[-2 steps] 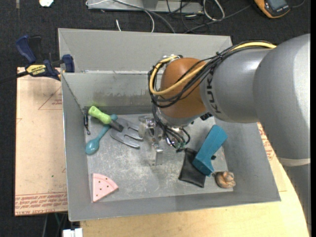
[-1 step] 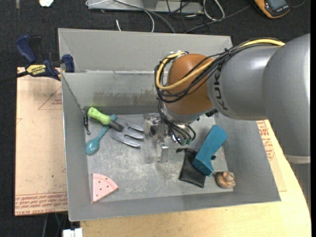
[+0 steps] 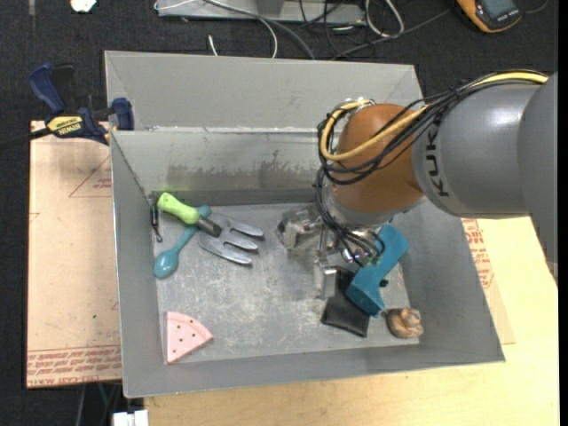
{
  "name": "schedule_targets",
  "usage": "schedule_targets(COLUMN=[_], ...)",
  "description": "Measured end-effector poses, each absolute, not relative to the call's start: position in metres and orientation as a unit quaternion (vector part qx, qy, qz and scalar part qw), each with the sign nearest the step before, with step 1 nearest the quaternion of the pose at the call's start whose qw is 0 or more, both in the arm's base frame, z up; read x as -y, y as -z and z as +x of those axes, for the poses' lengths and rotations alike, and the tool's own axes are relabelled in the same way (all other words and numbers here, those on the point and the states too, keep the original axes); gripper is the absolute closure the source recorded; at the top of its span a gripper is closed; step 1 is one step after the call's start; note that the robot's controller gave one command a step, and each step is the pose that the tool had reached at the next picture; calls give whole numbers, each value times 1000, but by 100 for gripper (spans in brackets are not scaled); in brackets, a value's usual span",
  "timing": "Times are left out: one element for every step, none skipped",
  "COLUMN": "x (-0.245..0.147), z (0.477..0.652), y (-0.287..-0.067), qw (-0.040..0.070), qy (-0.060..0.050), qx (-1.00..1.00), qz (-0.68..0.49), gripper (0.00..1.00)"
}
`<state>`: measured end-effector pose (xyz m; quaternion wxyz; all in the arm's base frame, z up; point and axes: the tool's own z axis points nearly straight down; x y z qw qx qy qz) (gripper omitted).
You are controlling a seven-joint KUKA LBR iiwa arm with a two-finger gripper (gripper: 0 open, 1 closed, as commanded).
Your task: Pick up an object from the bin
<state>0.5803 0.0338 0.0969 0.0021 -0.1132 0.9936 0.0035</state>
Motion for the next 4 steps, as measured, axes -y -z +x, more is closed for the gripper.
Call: schedule_targets(x=[-7, 52, 70, 60], z=[564, 566, 534, 554], y=[-94, -116, -96, -89], qw=[4, 4, 3, 7], qy=[-4, -5, -7, -4], qx=[-990, -989, -984, -964], qz=[-139, -151, -179, -265], gripper=[0, 0, 0, 0])
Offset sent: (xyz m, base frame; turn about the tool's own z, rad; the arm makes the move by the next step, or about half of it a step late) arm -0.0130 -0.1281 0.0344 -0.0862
